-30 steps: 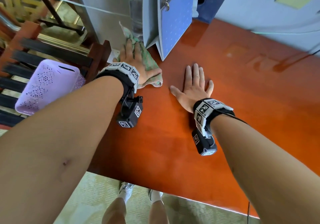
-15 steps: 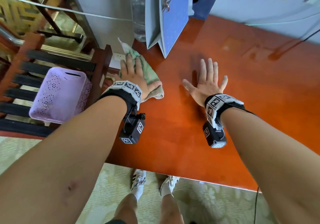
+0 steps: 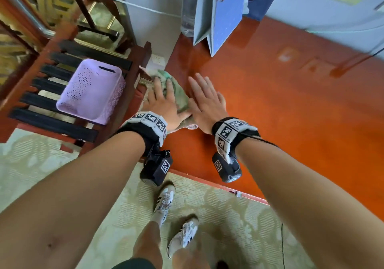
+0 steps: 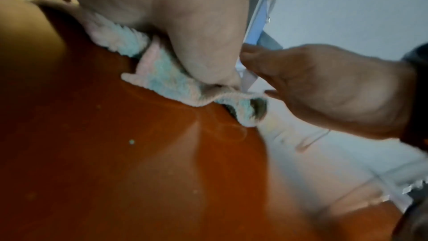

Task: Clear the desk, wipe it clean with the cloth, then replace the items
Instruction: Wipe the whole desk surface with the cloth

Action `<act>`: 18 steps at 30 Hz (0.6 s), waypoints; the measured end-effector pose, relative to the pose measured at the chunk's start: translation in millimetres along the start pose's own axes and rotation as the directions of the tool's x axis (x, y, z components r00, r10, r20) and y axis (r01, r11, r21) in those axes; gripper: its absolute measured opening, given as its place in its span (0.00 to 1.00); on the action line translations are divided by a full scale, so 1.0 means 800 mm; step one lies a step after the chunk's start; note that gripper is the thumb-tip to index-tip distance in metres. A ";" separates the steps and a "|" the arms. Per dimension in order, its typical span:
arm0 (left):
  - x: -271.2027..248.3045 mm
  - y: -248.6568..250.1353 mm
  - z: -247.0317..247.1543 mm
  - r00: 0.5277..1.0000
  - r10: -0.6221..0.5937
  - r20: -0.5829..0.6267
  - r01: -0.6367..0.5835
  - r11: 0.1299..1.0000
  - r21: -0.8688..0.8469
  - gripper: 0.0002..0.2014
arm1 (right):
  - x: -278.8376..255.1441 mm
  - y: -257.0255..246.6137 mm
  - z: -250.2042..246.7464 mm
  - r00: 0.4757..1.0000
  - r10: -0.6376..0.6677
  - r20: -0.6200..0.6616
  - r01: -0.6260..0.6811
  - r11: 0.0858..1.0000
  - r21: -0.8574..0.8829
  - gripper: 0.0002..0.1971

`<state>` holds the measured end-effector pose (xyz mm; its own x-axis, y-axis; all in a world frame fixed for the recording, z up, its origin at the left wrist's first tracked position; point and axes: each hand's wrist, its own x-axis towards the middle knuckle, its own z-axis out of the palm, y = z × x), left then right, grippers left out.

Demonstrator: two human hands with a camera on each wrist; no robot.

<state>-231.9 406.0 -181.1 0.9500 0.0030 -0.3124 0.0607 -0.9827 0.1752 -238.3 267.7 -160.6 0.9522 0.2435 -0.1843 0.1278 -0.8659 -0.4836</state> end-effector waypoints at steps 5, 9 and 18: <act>0.001 -0.047 -0.031 1.000 -0.022 0.021 0.030 0.651 -0.759 0.25 | -0.009 -0.059 0.022 0.996 -0.085 0.013 0.073 0.915 0.396 0.27; -0.015 -0.076 -0.028 0.996 -0.086 0.036 0.078 0.553 -0.829 0.24 | -0.015 -0.065 0.049 0.966 -0.081 0.245 0.081 0.997 0.010 0.29; -0.054 -0.080 -0.012 0.969 -0.238 0.068 0.220 0.700 -0.679 0.04 | -0.075 -0.052 0.067 0.938 -0.189 0.291 0.245 0.954 -0.172 0.26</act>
<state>-274.3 470.8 -170.2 0.8849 0.2242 -0.4082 0.4596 -0.5616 0.6880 -315.7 312.5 -175.7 0.7883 0.5189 -0.3305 0.4032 -0.8415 -0.3595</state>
